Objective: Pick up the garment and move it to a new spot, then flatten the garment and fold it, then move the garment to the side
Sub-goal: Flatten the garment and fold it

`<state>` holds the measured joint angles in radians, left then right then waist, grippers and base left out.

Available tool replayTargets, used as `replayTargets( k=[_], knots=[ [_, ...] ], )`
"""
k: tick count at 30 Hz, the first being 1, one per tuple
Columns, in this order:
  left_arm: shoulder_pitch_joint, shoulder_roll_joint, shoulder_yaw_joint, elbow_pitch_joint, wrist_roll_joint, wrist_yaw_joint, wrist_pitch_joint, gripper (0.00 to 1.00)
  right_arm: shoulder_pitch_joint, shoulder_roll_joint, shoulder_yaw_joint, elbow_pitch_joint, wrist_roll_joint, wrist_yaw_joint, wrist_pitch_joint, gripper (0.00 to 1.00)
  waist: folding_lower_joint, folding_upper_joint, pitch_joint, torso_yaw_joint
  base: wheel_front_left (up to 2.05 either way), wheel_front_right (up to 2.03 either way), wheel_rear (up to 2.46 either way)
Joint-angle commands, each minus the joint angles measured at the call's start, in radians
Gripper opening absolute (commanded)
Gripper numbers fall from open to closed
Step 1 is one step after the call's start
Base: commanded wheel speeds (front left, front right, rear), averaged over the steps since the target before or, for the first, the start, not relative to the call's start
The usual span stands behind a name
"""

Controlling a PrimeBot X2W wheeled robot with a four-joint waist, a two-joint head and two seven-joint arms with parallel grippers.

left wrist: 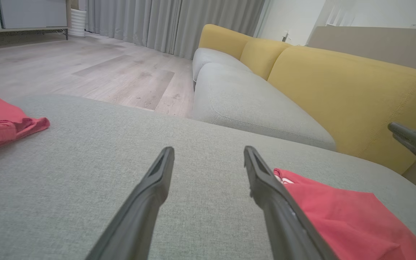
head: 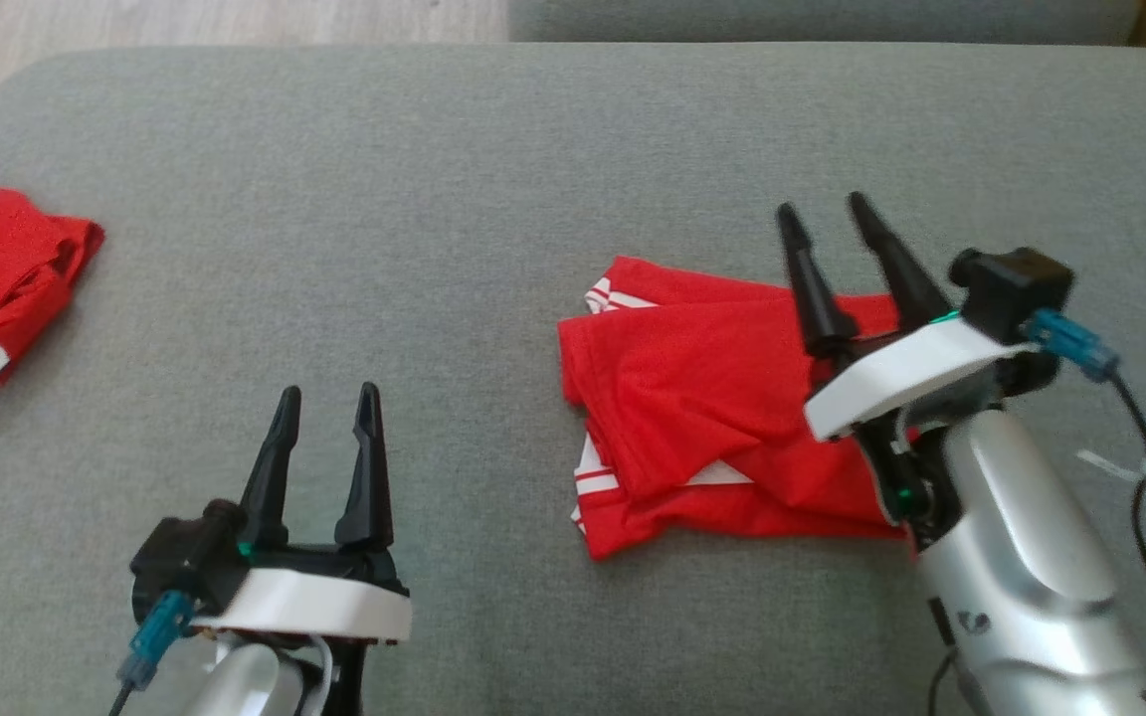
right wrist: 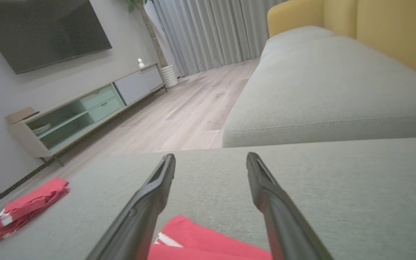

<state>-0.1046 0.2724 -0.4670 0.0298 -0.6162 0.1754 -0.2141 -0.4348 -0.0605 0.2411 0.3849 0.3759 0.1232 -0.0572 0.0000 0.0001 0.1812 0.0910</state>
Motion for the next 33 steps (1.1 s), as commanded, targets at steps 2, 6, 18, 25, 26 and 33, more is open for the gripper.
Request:
replayTargets(
  k=[2, 6, 18, 25, 26, 33],
  knots=[
    [-0.046, 0.007, 0.026, -0.022, 0.009, 0.000, -0.013, 1.00, 0.019, 0.010, -0.019, -0.068, -0.042, 0.008, 0.002, 1.00, 0.0000, -0.0001, 0.000, -0.010, 0.00, 0.00, 0.00],
    [-0.049, 0.008, 0.024, -0.020, 0.009, 0.001, -0.014, 1.00, 0.067, 0.010, -0.068, -0.127, -0.086, 0.008, 0.014, 1.00, 0.0000, -0.0001, 0.001, -0.016, 0.00, 0.00, 0.00],
    [-0.055, 0.001, 0.022, -0.011, 0.008, 0.001, -0.021, 1.00, 0.189, 0.010, -0.106, -0.234, -0.194, 0.008, 0.005, 1.00, 0.0000, -0.0001, 0.003, -0.018, 0.00, 0.00, 0.00],
    [-0.060, 0.004, 0.024, -0.009, 0.008, 0.001, -0.024, 1.00, 0.219, 0.010, -0.064, -0.233, -0.192, 0.008, 0.011, 1.00, 0.0000, -0.0001, 0.007, -0.009, 0.00, 0.00, 0.00],
    [-0.060, 0.005, 0.024, -0.009, 0.007, 0.001, -0.024, 1.00, 0.220, 0.010, -0.055, -0.232, -0.193, 0.008, 0.010, 1.00, 0.0000, -0.0001, 0.007, -0.008, 0.00, 0.00, 0.00],
    [-0.063, 0.006, 0.027, -0.010, 0.005, 0.003, -0.026, 1.00, 0.235, 0.010, 0.120, -0.203, -0.214, 0.008, 0.038, 1.00, 0.0000, -0.0001, 0.015, 0.002, 0.00, 0.00, 0.00]
  ],
)
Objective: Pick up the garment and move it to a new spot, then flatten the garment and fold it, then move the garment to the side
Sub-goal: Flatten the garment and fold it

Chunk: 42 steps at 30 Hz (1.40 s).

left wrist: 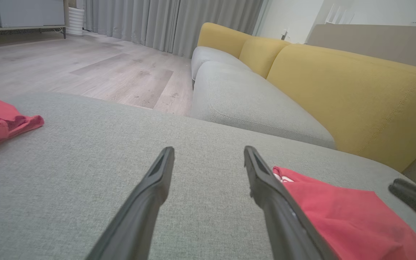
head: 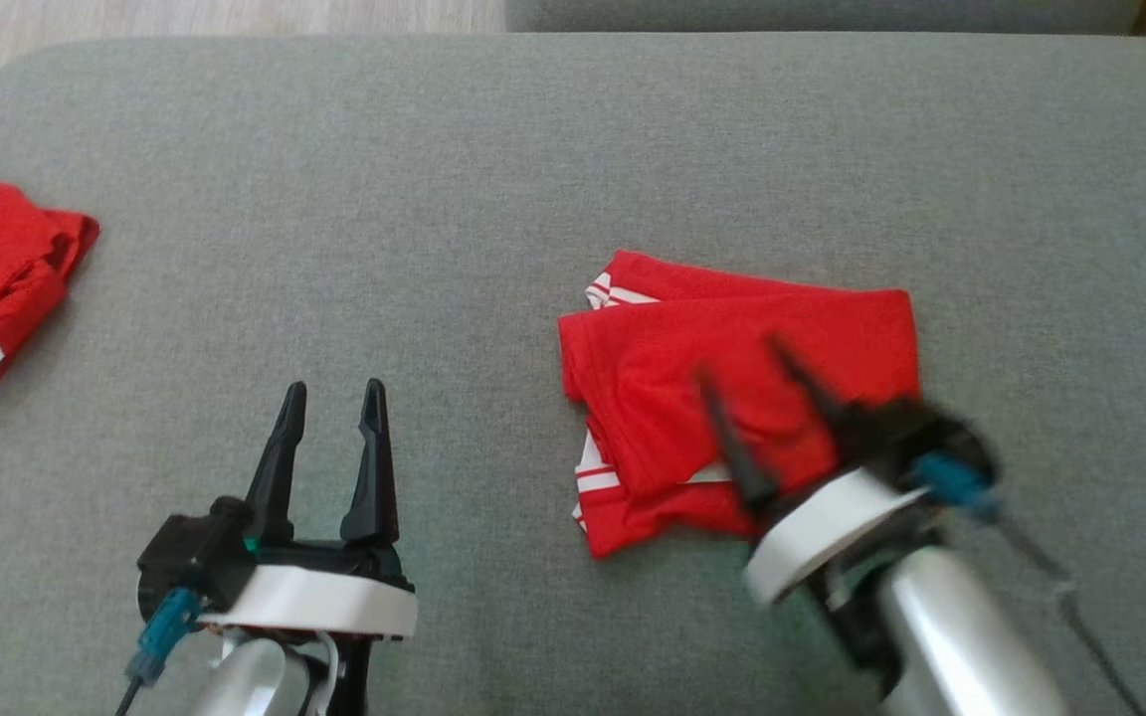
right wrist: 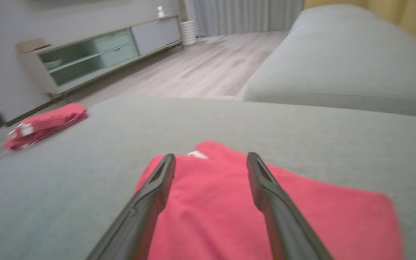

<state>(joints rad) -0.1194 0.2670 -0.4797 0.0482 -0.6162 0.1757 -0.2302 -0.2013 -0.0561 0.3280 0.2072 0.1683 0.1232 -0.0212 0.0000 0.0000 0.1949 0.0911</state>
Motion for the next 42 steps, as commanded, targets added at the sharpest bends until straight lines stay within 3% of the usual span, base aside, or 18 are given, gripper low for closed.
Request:
replayTargets(
  k=[1, 9, 17, 18, 20, 21, 23, 24, 39, 40, 41, 42],
  knots=[
    [-0.049, 0.012, 0.040, -0.029, 0.005, 0.003, -0.010, 1.00, 0.003, 0.006, 0.068, -0.015, -0.009, 0.008, 0.008, 1.00, 0.0000, 0.0000, 0.003, 0.003, 0.00, 0.00, 0.00],
    [-0.057, 0.010, 0.039, -0.029, 0.003, 0.003, -0.012, 1.00, -0.030, -0.002, 0.249, 0.129, 0.012, 0.008, 0.019, 1.00, 0.0000, 0.0000, 0.018, 0.018, 0.00, 0.00, 0.00],
    [-0.060, 0.010, 0.042, -0.026, 0.001, 0.002, -0.016, 1.00, -0.098, -0.005, 0.283, 0.253, 0.003, 0.008, -0.011, 1.00, 0.0000, 0.0000, 0.025, 0.032, 0.00, 0.00, 0.00],
    [-0.060, 0.010, 0.043, -0.025, 0.001, 0.002, -0.016, 1.00, -0.102, -0.004, 0.281, 0.262, 0.003, 0.008, -0.015, 0.73, 0.0000, 0.0000, 0.025, 0.033, 0.00, 0.00, 0.00],
    [-0.060, 0.010, 0.044, -0.024, 0.000, 0.001, -0.017, 1.00, -0.109, -0.003, 0.278, 0.276, 0.004, 0.008, -0.019, 0.42, 0.0000, 0.0000, 0.025, 0.033, 0.00, 0.00, 0.00],
    [-0.060, 0.010, 0.045, -0.023, 0.000, 0.001, -0.017, 1.00, -0.111, -0.003, 0.278, 0.281, 0.005, 0.008, -0.021, 0.34, 0.0000, 0.0000, 0.024, 0.033, 0.00, 0.00, 0.00],
    [-0.059, 0.010, 0.046, -0.023, 0.000, 0.003, -0.018, 1.00, -0.115, -0.002, 0.278, 0.289, 0.007, 0.008, -0.023, 0.07, 0.0000, 0.0000, 0.024, 0.032, 0.00, 0.00, 0.00],
    [-0.059, 0.010, 0.047, -0.023, 0.000, 0.003, -0.019, 1.00, -0.116, -0.001, 0.279, 0.290, 0.009, 0.008, -0.025, 0.00, 0.0000, 0.0000, 0.023, 0.031, 0.00, 0.00, 0.00],
    [-0.061, 0.014, 0.043, -0.023, -0.002, 0.005, -0.018, 1.00, -0.124, 0.005, 0.337, 0.183, 0.083, 0.008, -0.015, 0.00, 0.0000, 0.0000, 0.016, 0.023, 0.00, 0.00, 0.00],
    [-0.062, 0.014, 0.041, -0.023, -0.002, 0.005, -0.017, 1.00, -0.125, 0.005, 0.341, 0.183, 0.089, 0.008, -0.009, 0.18, 0.0000, 0.0000, 0.015, 0.024, 0.00, 0.00, 0.00],
    [-0.062, 0.014, 0.039, -0.022, -0.002, 0.005, -0.016, 1.00, -0.126, 0.005, 0.348, 0.181, 0.097, 0.008, -0.005, 0.47, 0.0000, 0.0000, 0.015, 0.025, 0.00, 0.00, 0.00],
    [-0.063, 0.014, 0.038, -0.022, -0.002, 0.004, -0.016, 1.00, -0.127, 0.005, 0.354, 0.176, 0.107, 0.008, -0.007, 1.00, 0.0000, 0.0000, 0.014, 0.025, 0.00, 0.00, 0.00]
  ],
)
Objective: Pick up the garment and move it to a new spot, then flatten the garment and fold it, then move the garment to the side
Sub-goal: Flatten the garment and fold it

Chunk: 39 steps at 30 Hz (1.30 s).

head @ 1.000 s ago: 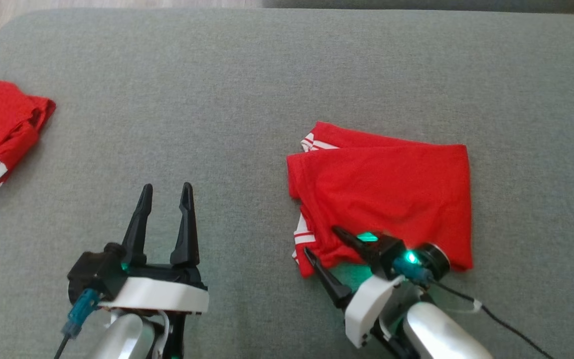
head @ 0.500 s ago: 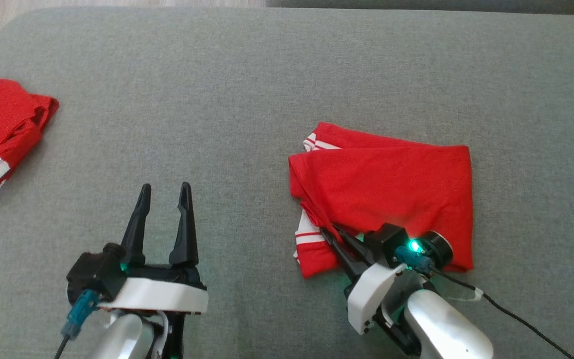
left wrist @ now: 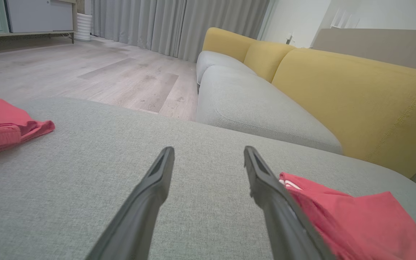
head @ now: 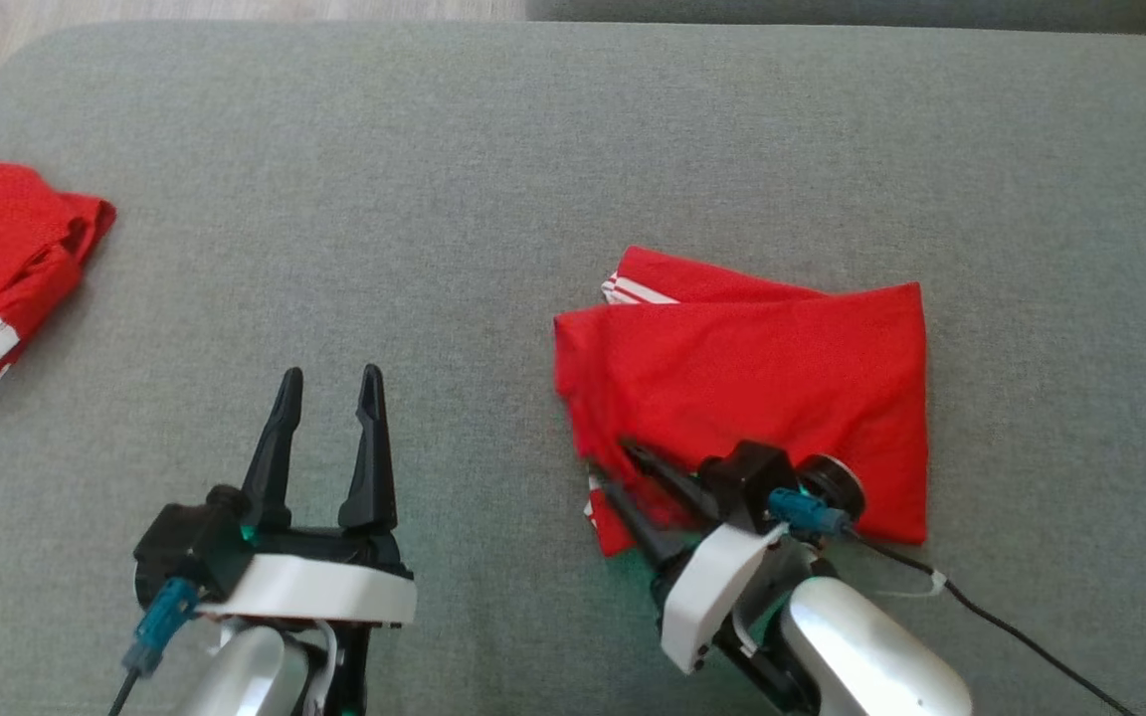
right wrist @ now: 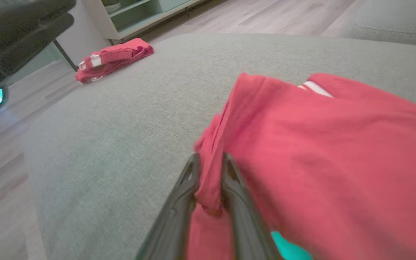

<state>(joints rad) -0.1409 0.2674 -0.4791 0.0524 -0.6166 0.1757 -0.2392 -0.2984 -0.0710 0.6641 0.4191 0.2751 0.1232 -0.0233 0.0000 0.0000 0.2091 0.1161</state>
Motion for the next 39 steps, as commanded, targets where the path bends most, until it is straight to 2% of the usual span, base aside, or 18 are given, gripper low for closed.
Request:
replayTargets(
  k=[1, 6, 11, 15, 16, 20, 27, 39],
  knots=[
    [-0.042, 0.013, 0.037, -0.026, -0.002, 0.004, -0.006, 1.00, -0.029, 0.020, 0.020, -0.039, 0.008, 0.008, -0.006, 1.00, 0.0000, 0.0000, 0.000, 0.001, 0.00, 0.00, 0.00],
    [-0.040, 0.015, 0.036, -0.025, -0.003, 0.007, -0.006, 1.00, -0.030, 0.021, 0.007, -0.068, 0.039, 0.008, -0.034, 1.00, 0.0000, 0.0000, -0.003, -0.003, 0.00, 0.00, 0.00],
    [-0.041, 0.011, 0.029, -0.026, -0.002, 0.007, -0.007, 1.00, -0.026, 0.021, -0.060, -0.111, 0.029, 0.008, -0.076, 1.00, 0.0000, 0.0000, -0.011, -0.014, 0.00, 0.00, 0.00],
    [-0.048, 0.001, 0.014, -0.021, 0.001, 0.000, -0.008, 1.00, -0.012, 0.021, -0.170, -0.149, -0.024, 0.008, -0.108, 1.00, 0.0000, 0.0000, -0.023, -0.026, 0.00, 0.00, 0.00],
    [-0.053, -0.007, 0.005, -0.016, 0.003, -0.003, -0.009, 1.00, 0.004, 0.021, -0.237, -0.171, -0.047, 0.008, -0.118, 1.00, 0.0000, 0.0000, -0.031, -0.032, 0.00, 0.00, 0.00],
    [-0.060, -0.023, -0.013, 0.004, 0.008, -0.009, -0.010, 1.00, 0.046, 0.021, -0.360, -0.214, -0.074, 0.008, -0.125, 1.00, 0.0000, 0.0000, -0.051, -0.046, 0.00, 0.00, 0.00],
    [-0.044, -0.028, -0.013, 0.039, 0.024, -0.007, -0.016, 1.00, 0.139, 0.021, -0.509, -0.277, -0.076, 0.008, -0.130, 1.00, 0.0000, 0.0000, -0.094, -0.069, 0.00, 0.00, 0.00],
    [0.055, -0.028, 0.034, 0.062, 0.044, -0.005, -0.022, 1.00, 0.273, 0.021, -0.599, -0.315, -0.039, 0.008, -0.149, 1.00, 0.0000, 0.0000, -0.147, -0.074, 0.00, 0.00, 0.00]
  ],
)
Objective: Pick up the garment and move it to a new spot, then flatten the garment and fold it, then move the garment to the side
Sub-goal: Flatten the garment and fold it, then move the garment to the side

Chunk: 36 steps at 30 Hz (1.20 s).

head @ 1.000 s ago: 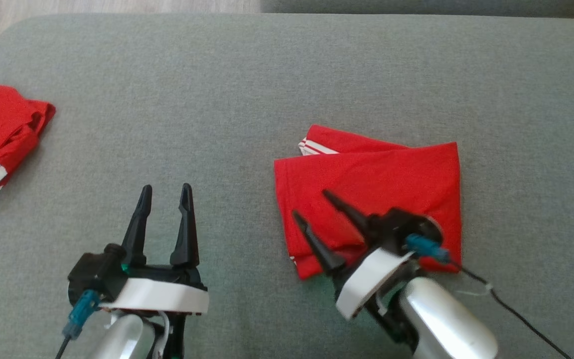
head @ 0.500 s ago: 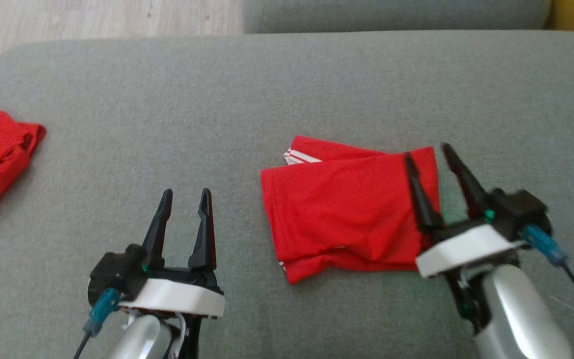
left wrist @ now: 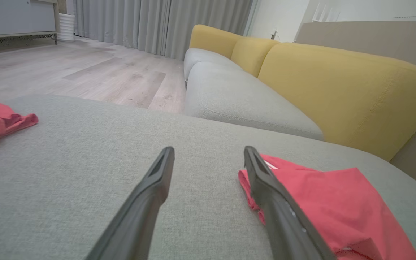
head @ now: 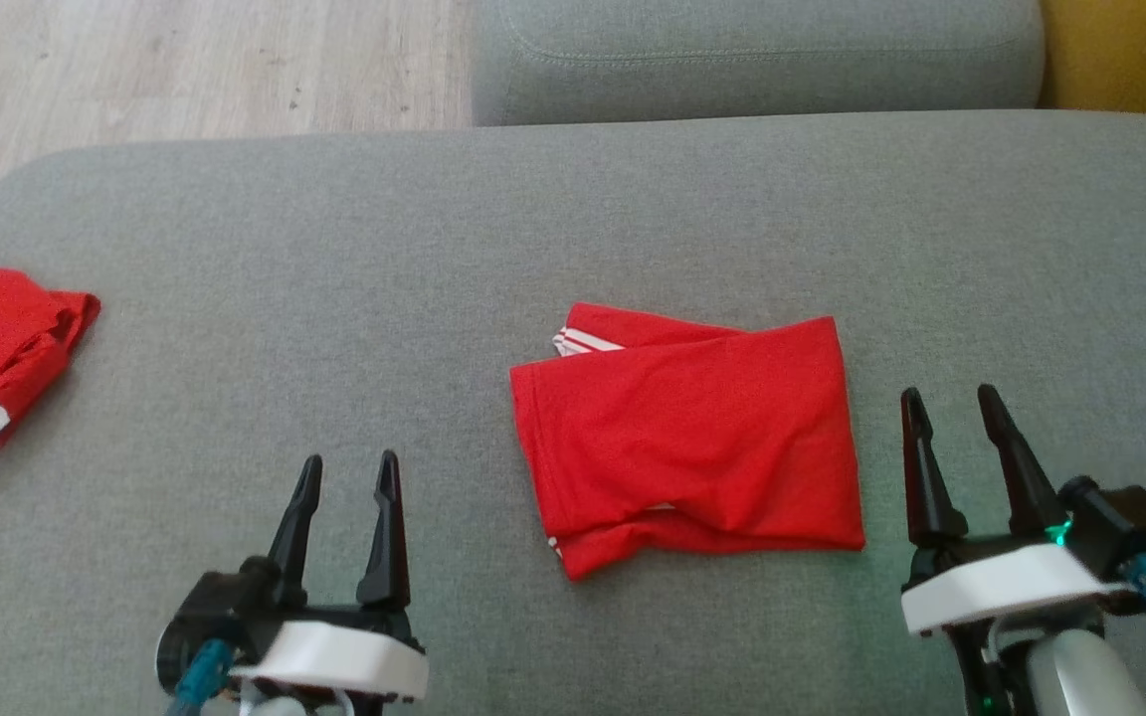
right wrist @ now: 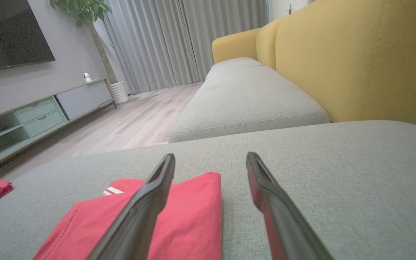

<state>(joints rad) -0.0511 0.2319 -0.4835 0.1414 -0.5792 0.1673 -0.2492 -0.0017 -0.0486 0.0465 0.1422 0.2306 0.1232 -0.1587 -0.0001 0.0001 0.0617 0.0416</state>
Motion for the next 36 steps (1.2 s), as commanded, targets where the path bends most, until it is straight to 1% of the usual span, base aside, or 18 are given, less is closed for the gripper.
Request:
replayTargets(
  k=[1, 9, 20, 23, 26, 30, 33, 34, 36],
  knots=[
    [-0.026, 0.010, 0.041, -0.027, 0.013, 0.004, -0.012, 1.00, -0.016, -0.002, 0.018, -0.039, 0.007, 0.008, -0.015, 1.00, 0.0001, -0.0001, -0.002, 0.000, 0.00, 0.00, 0.00],
    [0.013, 0.005, 0.065, -0.031, 0.037, -0.004, -0.012, 1.00, 0.003, -0.002, 0.024, -0.043, 0.009, 0.008, -0.007, 1.00, 0.0001, -0.0001, -0.002, 0.005, 0.00, 0.00, 0.00],
    [0.012, -0.005, 0.086, -0.037, 0.054, -0.015, -0.012, 1.00, -0.006, -0.002, 0.024, -0.048, -0.001, 0.008, 0.012, 1.00, 0.0001, -0.0001, 0.015, 0.008, 0.00, 0.00, 0.00],
    [0.006, -0.007, 0.088, -0.037, 0.059, -0.018, -0.013, 1.00, -0.022, -0.002, 0.027, -0.050, -0.010, 0.008, 0.036, 1.00, 0.0001, -0.0001, 0.025, 0.010, 0.00, 0.00, 0.00],
    [-0.001, -0.010, 0.089, -0.037, 0.065, -0.019, -0.013, 1.00, -0.056, -0.002, 0.024, -0.054, -0.022, 0.008, 0.088, 1.00, 0.0001, -0.0001, 0.037, 0.013, 0.00, 0.00, 0.00],
    [-0.017, -0.017, 0.089, -0.035, 0.072, -0.024, -0.013, 1.00, -0.116, -0.002, -0.020, -0.043, -0.012, 0.008, 0.202, 1.00, 0.0001, -0.0001, 0.057, 0.025, 0.00, 0.00, 0.00],
    [-0.029, -0.024, 0.090, -0.033, 0.075, -0.029, -0.013, 1.00, -0.167, -0.002, -0.055, -0.016, -0.022, 0.008, 0.291, 1.00, 0.0001, -0.0001, 0.074, 0.041, 0.00, 0.00, 0.00],
    [-0.029, -0.024, 0.090, -0.033, 0.075, -0.029, -0.013, 1.00, -0.167, -0.002, -0.055, -0.016, -0.022, 0.008, 0.291, 1.00, 0.0001, -0.0001, 0.074, 0.041, 0.00, 0.00, 0.00],
    [-0.037, -0.030, 0.091, -0.032, 0.078, -0.032, -0.013, 1.00, -0.196, -0.002, -0.069, 0.011, -0.022, 0.008, 0.344, 1.00, 0.0001, -0.0001, 0.087, 0.055, 0.00, 0.00, 0.00]
  ],
)
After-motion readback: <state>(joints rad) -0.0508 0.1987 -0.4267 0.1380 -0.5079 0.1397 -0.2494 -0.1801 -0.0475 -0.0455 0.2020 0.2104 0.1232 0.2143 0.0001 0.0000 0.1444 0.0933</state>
